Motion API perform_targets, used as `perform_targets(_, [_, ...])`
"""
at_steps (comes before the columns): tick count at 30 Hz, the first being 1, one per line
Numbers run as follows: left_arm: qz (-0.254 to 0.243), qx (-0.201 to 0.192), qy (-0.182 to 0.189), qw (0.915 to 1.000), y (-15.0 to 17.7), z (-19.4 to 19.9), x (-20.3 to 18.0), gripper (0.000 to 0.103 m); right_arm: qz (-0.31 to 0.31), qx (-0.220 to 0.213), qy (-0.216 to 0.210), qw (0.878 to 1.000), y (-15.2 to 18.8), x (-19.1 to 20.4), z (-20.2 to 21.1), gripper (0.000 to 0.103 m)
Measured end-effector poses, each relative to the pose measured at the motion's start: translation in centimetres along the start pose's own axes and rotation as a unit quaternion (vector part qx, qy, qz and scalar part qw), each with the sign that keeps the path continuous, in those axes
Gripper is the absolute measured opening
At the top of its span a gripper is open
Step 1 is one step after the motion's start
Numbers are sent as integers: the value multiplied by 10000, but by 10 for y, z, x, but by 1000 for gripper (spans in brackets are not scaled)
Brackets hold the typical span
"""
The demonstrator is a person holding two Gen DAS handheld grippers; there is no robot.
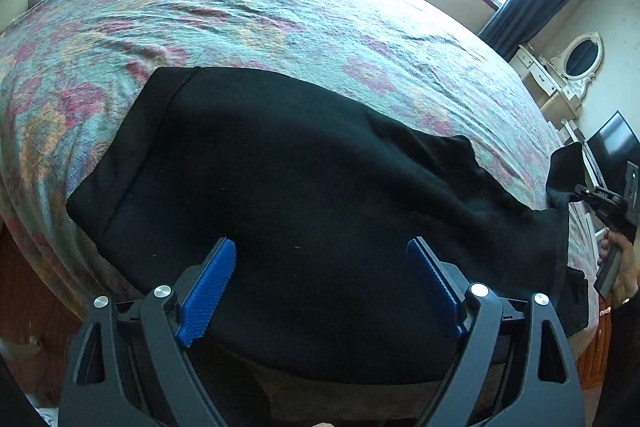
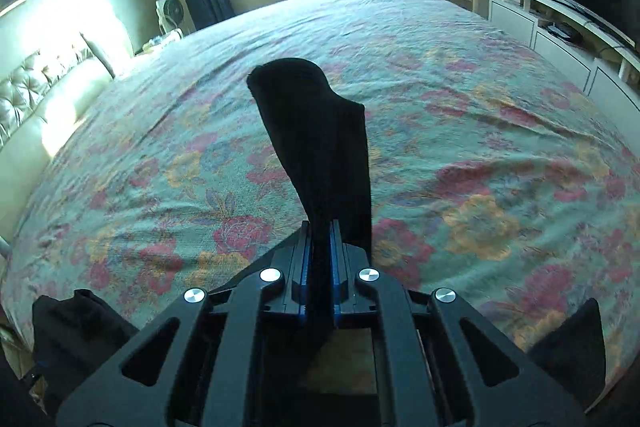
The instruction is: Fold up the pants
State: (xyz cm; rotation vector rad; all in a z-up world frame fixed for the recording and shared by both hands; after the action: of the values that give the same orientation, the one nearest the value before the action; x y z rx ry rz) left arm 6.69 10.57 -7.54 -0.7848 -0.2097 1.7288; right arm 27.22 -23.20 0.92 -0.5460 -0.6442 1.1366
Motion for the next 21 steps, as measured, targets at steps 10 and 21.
perform_targets(10, [-650,455,961,9922,25,-17,-106,86,-1594,14,-3,9872,105,-162,85,7])
perform_targets(21, [-1000,1103,1664,9748,82,-49,-202,86,-3443,402,-876,9339,167,-209,60,42])
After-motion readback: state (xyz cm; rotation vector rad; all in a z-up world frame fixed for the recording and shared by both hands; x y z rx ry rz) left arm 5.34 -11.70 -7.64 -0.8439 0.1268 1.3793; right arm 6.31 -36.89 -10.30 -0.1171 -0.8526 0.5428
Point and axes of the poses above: each gripper's, at about its wrist camera, not at the fingertips, and z roughly against the way its jaws point, x to its left, y to its underside, the point moved 7 cm from there along -z, roughly the way its jaws point, and after that the axes turned 4 degrees about y, right-handed, at the moved point
